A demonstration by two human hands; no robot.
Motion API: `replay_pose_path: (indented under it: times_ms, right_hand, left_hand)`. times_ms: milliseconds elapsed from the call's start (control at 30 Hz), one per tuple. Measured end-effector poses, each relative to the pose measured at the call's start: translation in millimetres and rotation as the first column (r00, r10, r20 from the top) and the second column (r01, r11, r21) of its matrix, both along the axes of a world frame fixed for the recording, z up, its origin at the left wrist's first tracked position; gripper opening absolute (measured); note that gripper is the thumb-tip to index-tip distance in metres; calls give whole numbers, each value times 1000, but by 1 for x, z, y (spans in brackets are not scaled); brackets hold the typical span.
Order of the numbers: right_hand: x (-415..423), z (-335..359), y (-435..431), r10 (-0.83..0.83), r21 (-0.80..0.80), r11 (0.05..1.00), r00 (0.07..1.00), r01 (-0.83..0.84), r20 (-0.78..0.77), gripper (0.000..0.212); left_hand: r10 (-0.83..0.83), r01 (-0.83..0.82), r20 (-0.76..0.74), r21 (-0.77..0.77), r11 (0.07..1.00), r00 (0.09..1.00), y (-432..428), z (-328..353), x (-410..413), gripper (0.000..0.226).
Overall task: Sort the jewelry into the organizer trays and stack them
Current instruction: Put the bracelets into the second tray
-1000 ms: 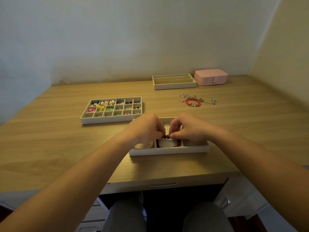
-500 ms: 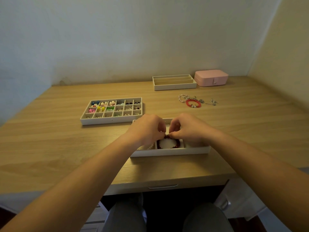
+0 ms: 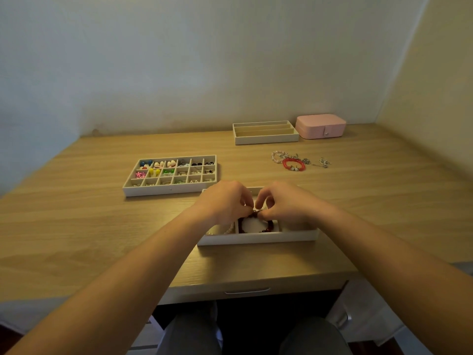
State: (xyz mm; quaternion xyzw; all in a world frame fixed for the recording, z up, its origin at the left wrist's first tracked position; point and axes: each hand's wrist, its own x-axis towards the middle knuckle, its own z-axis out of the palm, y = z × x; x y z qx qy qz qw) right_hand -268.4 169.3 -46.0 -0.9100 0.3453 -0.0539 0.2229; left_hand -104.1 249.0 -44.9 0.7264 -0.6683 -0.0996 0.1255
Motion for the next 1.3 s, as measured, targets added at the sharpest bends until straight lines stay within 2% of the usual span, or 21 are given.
replay_pose_path:
  times_ms: [133, 300, 433, 533, 667, 800, 867, 1000, 1100, 1167, 1233, 1300]
  right_hand:
    - [-4, 16, -12, -62, -20, 998, 990, 65, 123, 16]
    - [-24, 19, -48, -203, -13, 978, 968, 207, 147, 16]
    - [-37, 10, -89, -386, 34, 921, 903, 387, 189, 35]
    - [-37, 1, -115, -447, 43, 894, 878, 446, 170, 46]
    - [-28, -9, -141, -464, 5, 882, 869, 471, 172, 30]
    - [-19, -15, -164, -571, -46, 812, 808, 582, 146, 14]
    - [-15, -17, -172, -608, -76, 784, 787, 616, 102, 15]
    - [-8, -15, -177, -613, -78, 786, 790, 613, 21, 34]
    - [-4, -12, -176, -599, -107, 798, 801, 594, -22, 21]
    - [-1, -13, -176, -583, -108, 809, 812, 578, -28, 22]
    - [1, -14, -176, -555, -33, 831, 832, 555, 30, 26]
    - [-1, -10, -173, -525, 97, 851, 832, 516, 179, 21]
  left_hand:
    - [21, -32, -100, -109, 994, 995, -9, 12, -4, 17]
    - [18, -33, -144, -102, 994, 989, -38, 28, -23, 17]
    - [67, -82, -142, -102, 991, 988, -69, 31, -36, 19]
    - [99, -122, -194, -113, 986, 976, -92, 29, -39, 19]
    - [127, -162, -256, -119, 980, 958, -122, 25, -39, 18]
    - [131, -169, -301, -105, 980, 945, -149, 20, -37, 17]
    - [128, -167, -315, -101, 981, 940, -158, 18, -37, 15]
    - [129, -170, -318, -106, 980, 939, -168, 16, -38, 15]
    - [133, -175, -327, -102, 979, 936, -174, 13, -37, 16]
    - [139, -181, -345, -95, 979, 928, -174, 12, -38, 17]
    - [146, -194, -382, -89, 977, 913, -173, 12, -38, 18]
    - [156, -217, -429, -96, 971, 890, -169, 13, -37, 23]
